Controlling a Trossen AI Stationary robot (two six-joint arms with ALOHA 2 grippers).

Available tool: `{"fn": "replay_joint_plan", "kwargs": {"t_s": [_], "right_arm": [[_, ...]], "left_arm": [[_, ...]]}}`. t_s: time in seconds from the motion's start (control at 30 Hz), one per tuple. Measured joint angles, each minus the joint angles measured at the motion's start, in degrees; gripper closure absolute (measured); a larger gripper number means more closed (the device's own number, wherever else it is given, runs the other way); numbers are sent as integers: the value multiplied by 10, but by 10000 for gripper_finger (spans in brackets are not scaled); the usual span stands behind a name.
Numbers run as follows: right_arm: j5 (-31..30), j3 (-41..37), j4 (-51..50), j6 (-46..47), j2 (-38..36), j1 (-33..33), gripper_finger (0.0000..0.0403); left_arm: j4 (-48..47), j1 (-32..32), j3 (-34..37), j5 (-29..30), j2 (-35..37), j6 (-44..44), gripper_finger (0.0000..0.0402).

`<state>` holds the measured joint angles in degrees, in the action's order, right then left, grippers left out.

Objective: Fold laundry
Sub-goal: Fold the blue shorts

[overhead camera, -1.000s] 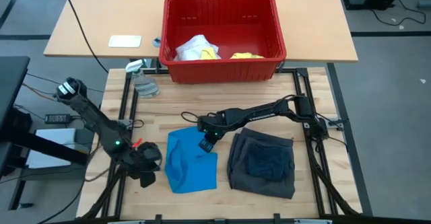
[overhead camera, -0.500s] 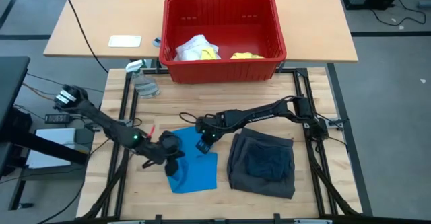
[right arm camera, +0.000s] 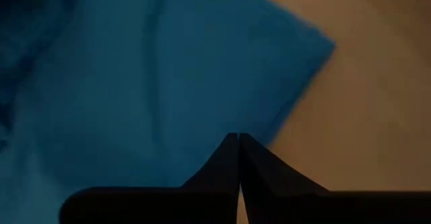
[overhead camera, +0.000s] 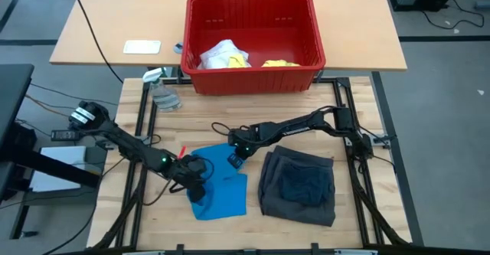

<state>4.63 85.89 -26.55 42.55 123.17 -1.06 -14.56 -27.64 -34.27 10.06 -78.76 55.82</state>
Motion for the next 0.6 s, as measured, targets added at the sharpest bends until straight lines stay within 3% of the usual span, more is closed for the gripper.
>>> {"fn": "replay_joint_plan", "kwargs": {"t_s": [0.17, 0.33, 0.47, 0.6], "right_arm": [[21, -54, 71, 39, -5, 3, 392], [22, -79, 100, 63, -5, 12, 393], [23, -83, 116, 74, -4, 13, 393], [20, -83, 122, 77, -3, 13, 393]], "left_arm": [[-70, -14, -1, -33, 37, 56, 397], [-165, -58, -1, -28, 110, 111, 397], [-181, -88, 0, 31, 159, 131, 397], [-97, -86, -1, 109, 164, 82, 397]]}}
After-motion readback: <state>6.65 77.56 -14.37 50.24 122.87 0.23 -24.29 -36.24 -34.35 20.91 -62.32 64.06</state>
